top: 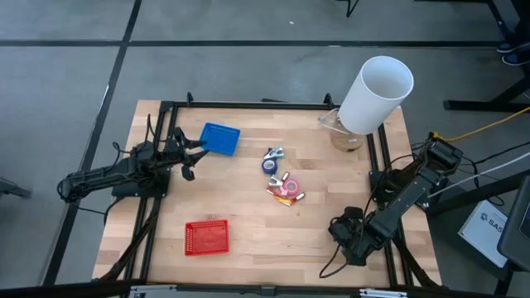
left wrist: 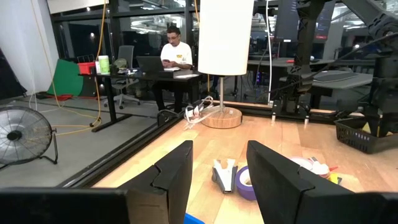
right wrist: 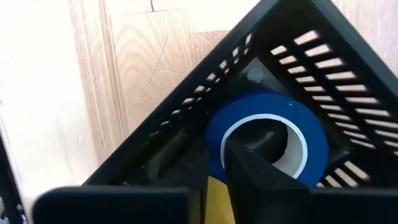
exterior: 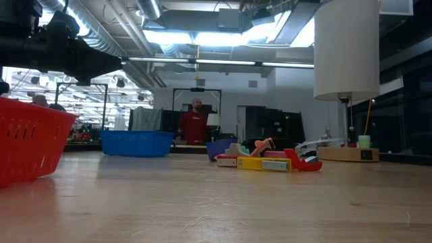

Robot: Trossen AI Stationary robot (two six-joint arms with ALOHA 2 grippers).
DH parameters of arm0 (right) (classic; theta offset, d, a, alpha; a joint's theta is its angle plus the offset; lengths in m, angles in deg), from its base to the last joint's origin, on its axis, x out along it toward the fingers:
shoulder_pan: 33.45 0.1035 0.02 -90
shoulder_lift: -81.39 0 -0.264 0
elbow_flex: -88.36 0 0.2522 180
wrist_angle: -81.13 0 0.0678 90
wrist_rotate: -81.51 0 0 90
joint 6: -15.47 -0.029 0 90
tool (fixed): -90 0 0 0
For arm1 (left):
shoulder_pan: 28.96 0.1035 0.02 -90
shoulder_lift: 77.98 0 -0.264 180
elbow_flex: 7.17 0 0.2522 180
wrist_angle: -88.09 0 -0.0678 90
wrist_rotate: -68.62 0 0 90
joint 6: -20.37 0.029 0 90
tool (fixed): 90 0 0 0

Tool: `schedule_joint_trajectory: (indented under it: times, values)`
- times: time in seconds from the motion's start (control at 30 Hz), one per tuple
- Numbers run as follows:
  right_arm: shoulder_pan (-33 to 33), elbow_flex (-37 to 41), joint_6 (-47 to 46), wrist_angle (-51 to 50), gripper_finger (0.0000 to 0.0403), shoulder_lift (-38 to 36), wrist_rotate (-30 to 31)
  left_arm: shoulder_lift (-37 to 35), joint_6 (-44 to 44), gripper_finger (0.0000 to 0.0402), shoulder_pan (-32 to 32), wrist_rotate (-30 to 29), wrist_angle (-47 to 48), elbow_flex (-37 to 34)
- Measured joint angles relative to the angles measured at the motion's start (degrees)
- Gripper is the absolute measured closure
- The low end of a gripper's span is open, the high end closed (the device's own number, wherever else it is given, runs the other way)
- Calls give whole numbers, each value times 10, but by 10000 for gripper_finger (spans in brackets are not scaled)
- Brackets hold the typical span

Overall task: Pick and place Stapler, Stapler remover, tape
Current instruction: Adjust the blue tape, then put the blue tape into the black bin

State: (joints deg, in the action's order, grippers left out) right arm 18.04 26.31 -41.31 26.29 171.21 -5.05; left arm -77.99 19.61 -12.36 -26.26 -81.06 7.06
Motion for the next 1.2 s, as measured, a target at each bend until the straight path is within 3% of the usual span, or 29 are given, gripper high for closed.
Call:
schedule_joint_trajectory:
  times: [0.2,0.37,0.77,1.07,1.2]
  values:
    - [0,-4,-13,-14,400,2,4,0,0,253,0,0,0,0]
    - [0,-26,-15,-49,401,2,45,0,0,253,0,0,1,0]
    - [0,-37,-15,-67,399,-2,29,0,0,253,0,0,1,0]
    - [-36,-125,-11,-91,399,-15,45,0,0,253,0,0,1,0]
    - [-59,-161,32,-90,399,-15,45,0,0,253,0,0,1,0]
